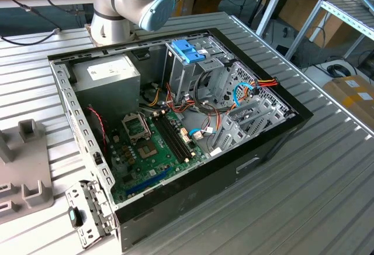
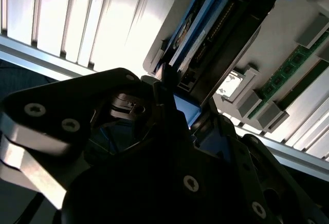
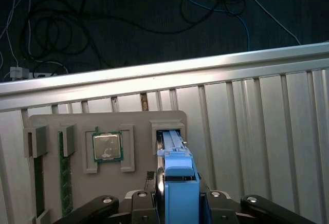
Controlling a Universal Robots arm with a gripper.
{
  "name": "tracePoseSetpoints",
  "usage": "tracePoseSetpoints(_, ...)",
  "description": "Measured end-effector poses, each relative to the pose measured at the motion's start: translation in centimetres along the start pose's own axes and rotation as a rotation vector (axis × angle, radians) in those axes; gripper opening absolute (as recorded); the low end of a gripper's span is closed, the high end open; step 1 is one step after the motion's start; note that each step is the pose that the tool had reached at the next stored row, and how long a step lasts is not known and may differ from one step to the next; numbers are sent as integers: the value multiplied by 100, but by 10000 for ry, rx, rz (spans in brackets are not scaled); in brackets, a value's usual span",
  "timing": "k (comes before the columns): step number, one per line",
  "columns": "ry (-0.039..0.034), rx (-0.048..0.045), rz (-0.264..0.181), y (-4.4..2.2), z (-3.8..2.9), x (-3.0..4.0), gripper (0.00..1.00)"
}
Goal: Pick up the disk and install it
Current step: 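Pick up the disk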
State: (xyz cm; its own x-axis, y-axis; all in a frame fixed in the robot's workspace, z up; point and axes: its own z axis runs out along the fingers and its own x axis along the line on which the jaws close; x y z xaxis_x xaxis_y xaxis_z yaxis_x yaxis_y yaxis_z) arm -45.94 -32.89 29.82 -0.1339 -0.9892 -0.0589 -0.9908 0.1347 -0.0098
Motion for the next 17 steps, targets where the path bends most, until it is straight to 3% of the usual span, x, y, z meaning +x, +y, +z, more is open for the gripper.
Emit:
tracePoseSetpoints(8,-1,1,0,0,1,0,38)
tracePoseSetpoints(17,0,1,0,-1,-55,-3,38)
